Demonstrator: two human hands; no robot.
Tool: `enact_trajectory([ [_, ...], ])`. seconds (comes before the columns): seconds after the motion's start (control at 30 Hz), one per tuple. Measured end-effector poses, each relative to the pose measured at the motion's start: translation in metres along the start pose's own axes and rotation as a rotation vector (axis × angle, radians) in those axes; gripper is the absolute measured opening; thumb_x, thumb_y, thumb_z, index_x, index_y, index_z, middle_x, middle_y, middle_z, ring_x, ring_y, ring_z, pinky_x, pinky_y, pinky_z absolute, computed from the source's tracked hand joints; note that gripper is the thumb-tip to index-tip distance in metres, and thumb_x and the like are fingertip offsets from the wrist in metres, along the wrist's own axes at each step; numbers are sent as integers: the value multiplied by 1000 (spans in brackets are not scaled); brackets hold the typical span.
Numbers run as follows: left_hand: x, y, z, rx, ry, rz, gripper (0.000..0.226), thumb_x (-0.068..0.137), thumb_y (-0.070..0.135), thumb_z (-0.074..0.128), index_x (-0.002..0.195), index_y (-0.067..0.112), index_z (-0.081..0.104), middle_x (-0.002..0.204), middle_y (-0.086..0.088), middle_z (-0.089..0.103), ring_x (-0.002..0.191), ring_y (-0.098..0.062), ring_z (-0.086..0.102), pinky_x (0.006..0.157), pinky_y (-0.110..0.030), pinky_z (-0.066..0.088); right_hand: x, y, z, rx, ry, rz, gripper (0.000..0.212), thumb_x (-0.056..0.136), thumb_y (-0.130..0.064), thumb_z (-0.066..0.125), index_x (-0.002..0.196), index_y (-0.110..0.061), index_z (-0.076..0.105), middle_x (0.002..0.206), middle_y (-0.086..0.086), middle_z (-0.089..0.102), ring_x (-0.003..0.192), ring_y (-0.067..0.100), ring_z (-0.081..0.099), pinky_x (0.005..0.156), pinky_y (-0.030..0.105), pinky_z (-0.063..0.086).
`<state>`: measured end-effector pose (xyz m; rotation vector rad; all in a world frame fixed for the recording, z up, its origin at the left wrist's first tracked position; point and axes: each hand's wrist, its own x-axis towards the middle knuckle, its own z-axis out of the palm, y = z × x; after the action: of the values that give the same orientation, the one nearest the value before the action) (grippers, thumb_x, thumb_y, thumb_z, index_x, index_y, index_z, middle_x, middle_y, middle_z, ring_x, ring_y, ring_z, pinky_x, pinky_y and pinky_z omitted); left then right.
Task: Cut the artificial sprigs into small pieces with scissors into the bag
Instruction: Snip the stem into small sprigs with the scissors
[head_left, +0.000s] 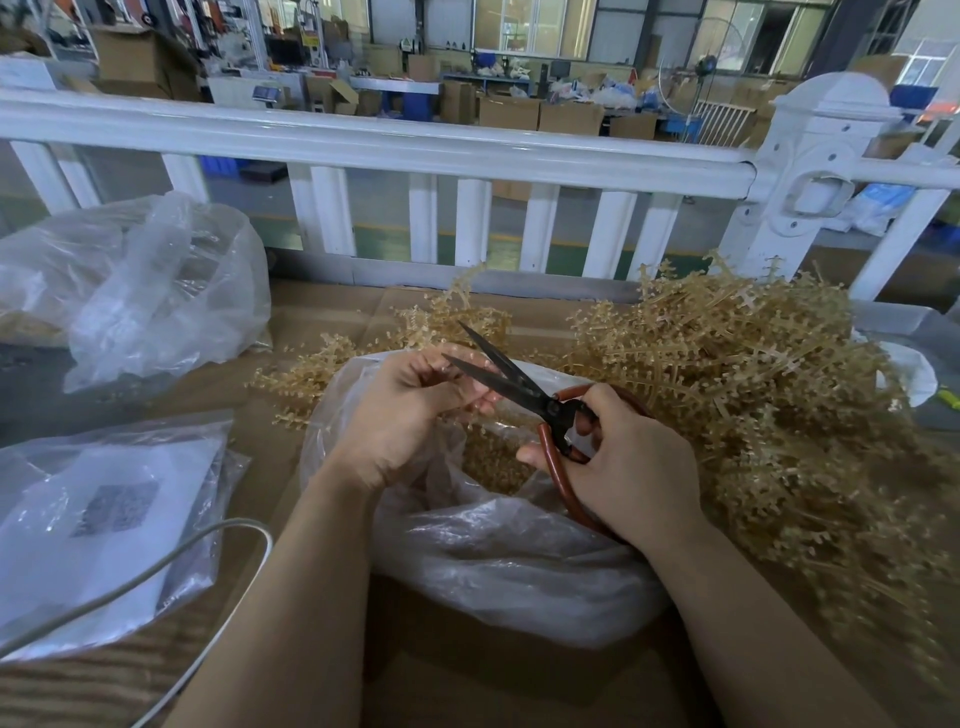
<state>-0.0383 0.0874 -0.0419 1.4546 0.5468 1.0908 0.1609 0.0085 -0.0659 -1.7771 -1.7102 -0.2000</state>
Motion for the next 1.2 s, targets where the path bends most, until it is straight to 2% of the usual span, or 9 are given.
enact_trajectory([
  [0.1,-1,3,0,69,-20,29,17,88,-11,59,89,2,70,78,-5,74,74,-17,68,72,-26,57,1,2,1,-32,-20,7,75,67,-99,36,106,-37,55,86,-22,58,72,-1,52,57,22,48],
  [0.2,-2,3,1,119,-9,37,15,85,-11,62,93,-2,71,85,-9,76,79,-21,68,75,-27,57,2,3,2,-71,-16,-8,69,69,-94,45,104,-35,55,88,-20,59,73,1,51,59,26,52],
  [0.3,-2,4,1,176,-2,44,15,84,-12,63,92,-2,72,85,-7,76,78,-16,70,72,-22,55,2,2,2,-88,-6,-27,69,70,-92,47,102,-31,56,85,-17,60,70,2,50,54,22,47],
  [0.4,-3,4,2,212,-4,47,16,84,-12,65,87,1,73,81,-7,76,75,-11,71,69,-16,52,1,1,0,-86,-14,-26,72,69,-95,39,101,-33,57,83,-19,59,69,0,48,51,18,38],
  [0.53,-4,6,4,213,-11,43,22,84,-11,65,82,8,73,73,5,75,70,-4,69,67,-12,50,0,-1,-2,-74,-12,-10,70,67,-96,37,99,-38,58,80,-24,54,69,-4,45,52,8,25],
  [0.67,-4,7,4,176,-24,40,21,85,-13,62,87,6,71,72,6,74,69,-4,68,67,-14,51,0,-1,-2,-53,-21,-9,70,66,-97,36,97,-38,59,76,-23,56,65,-2,47,51,10,27],
  [0.97,-3,7,3,134,-31,45,17,83,-11,63,94,-1,70,75,-5,74,69,-14,66,67,-20,53,0,0,-3,12,-23,-27,70,68,-94,41,96,-33,62,72,-19,61,61,0,52,53,12,36],
  [1.1,-3,5,1,152,-6,67,15,80,-5,67,94,-3,71,83,-29,69,71,-21,66,70,-25,56,0,0,-2,17,-28,-25,77,67,-96,37,95,-30,64,72,-17,59,63,2,55,54,20,44],
  [1.2,-3,4,0,168,-11,62,12,82,-8,66,92,-2,71,87,-33,67,73,-25,65,72,-28,56,-1,0,-3,42,-23,-27,73,68,-94,41,97,-31,65,71,-19,60,61,0,52,53,15,39],
])
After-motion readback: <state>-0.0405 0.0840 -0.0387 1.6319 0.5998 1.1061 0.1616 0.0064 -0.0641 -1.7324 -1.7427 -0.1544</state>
